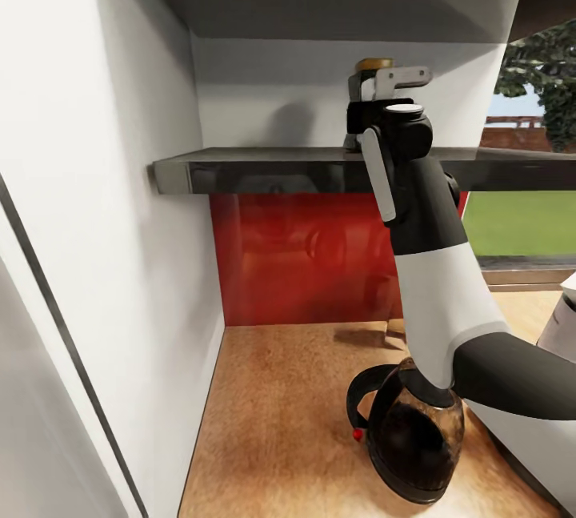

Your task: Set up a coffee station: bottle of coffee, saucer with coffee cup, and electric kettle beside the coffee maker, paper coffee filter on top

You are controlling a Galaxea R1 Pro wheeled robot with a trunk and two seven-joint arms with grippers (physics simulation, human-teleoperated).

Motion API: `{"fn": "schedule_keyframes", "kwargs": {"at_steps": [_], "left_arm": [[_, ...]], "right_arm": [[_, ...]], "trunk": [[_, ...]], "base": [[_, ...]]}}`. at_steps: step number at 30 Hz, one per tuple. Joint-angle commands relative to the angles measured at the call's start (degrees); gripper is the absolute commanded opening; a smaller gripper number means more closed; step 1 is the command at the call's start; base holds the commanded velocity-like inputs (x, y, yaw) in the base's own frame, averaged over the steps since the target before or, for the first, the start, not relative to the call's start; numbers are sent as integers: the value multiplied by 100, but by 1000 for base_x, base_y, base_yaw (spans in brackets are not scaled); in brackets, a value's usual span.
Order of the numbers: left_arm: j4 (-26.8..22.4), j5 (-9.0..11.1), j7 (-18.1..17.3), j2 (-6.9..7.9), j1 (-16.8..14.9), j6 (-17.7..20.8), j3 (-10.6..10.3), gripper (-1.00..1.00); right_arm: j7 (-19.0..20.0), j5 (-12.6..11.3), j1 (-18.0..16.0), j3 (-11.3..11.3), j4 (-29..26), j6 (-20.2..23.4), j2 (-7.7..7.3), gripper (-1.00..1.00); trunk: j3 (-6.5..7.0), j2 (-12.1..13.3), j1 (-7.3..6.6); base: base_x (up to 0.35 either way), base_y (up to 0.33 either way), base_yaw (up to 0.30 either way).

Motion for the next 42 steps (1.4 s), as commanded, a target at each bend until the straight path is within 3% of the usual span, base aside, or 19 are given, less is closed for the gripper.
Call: {"fn": "schedule_keyframes", "kwargs": {"at_steps": [1,24,42], "left_arm": [[-5,-33,5,-1,4,12,22,100],[-22,-47,-21,55,14,-30,22,100],[-23,-55,14,13,14,-6,19,100]], "right_arm": [[-30,-15,-2,8,-2,25,0,-100],[-21,-31,11,11,-23,16,0,-100],[-29,-29,62,10,-278,20,0,-100]], "trunk": [[-7,-7,3],[-7,-7,3],[90,-7,3]], "base": [[0,0,0],[-8,0,0],[-312,10,0]]}}
